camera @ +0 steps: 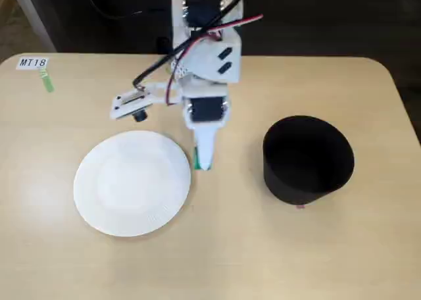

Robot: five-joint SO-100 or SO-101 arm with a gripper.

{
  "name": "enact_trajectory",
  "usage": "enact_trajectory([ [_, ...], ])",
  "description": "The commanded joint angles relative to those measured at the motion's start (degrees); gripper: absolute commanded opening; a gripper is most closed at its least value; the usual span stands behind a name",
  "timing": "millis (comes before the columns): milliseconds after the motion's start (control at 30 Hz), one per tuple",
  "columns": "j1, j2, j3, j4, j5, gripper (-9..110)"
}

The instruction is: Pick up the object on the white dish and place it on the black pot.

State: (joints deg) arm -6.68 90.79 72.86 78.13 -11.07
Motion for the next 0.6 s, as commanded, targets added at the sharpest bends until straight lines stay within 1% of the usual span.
enact_trajectory([
  [0, -8.26, 3.60, -2.20, 2.29, -0.62, 0],
  [167, -20.57, 2.20, -2.11, 2.11, -0.26, 0],
  [300, -27.42, -0.44, -2.11, 0.09, -0.09, 0],
  [433, -31.64, -3.96, -2.11, -3.60, -0.09, 0],
  [567, -33.31, -9.05, -2.72, -6.68, -0.97, 0],
])
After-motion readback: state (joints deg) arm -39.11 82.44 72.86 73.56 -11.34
